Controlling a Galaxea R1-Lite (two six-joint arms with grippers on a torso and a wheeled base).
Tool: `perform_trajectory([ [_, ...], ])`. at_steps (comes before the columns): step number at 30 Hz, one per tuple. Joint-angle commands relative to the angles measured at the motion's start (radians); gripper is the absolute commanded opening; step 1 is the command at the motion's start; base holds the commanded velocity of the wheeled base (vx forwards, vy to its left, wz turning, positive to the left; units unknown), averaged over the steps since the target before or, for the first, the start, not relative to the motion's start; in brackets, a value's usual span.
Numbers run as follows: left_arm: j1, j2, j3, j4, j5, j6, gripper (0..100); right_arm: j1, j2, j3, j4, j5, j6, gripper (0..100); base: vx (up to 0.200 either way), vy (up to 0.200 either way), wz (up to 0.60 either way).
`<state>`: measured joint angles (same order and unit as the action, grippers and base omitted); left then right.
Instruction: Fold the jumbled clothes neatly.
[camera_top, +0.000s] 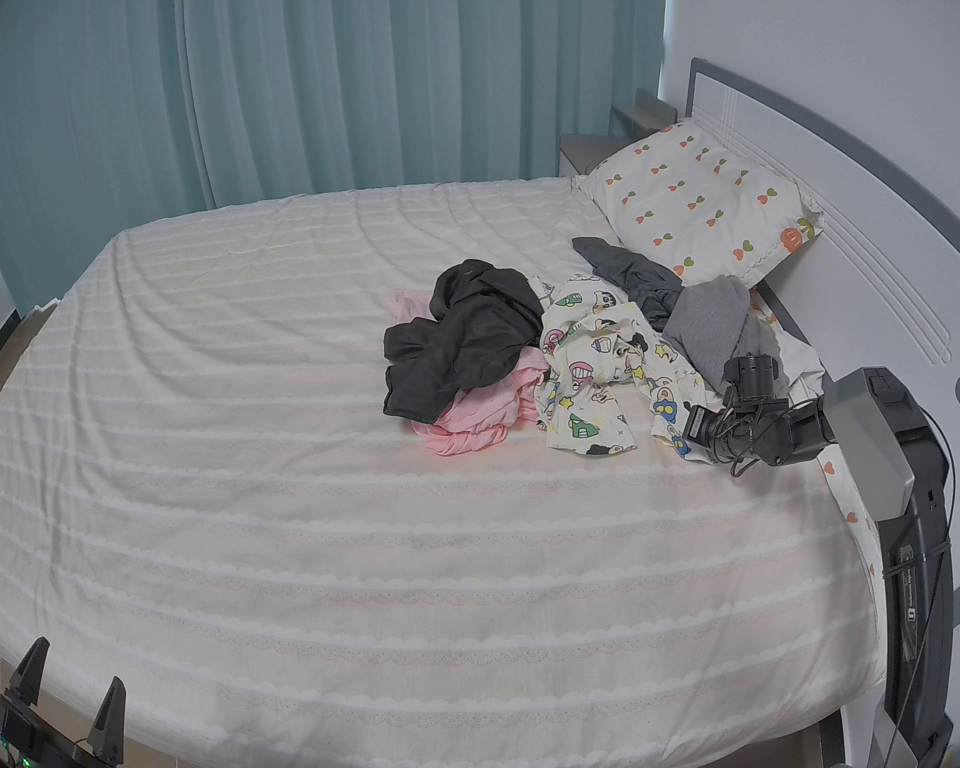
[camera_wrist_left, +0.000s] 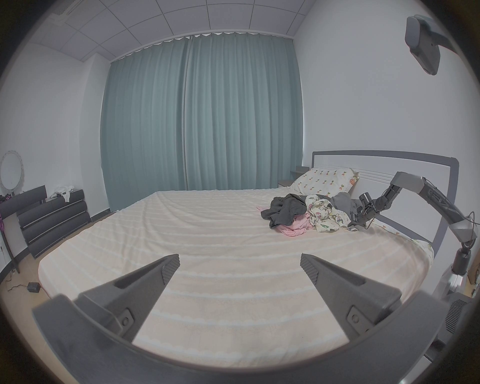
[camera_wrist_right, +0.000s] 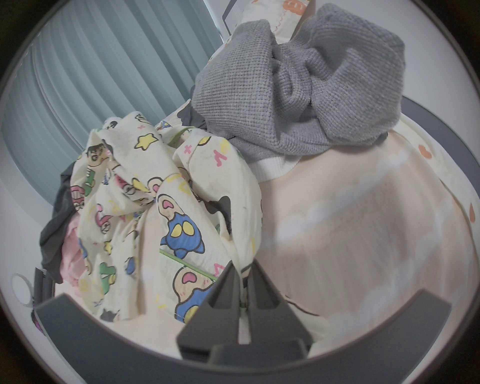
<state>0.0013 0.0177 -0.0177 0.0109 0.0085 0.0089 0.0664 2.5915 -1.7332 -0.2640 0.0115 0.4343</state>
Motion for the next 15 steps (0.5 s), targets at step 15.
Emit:
perform_trajectory([
  [15,-0.009,0.096,-0.171,-0.048,-0.025,-0.047,100,0.056,-0.651,0.971,-0.600,0.266,0.087,0,0.000,0.000,0.00],
])
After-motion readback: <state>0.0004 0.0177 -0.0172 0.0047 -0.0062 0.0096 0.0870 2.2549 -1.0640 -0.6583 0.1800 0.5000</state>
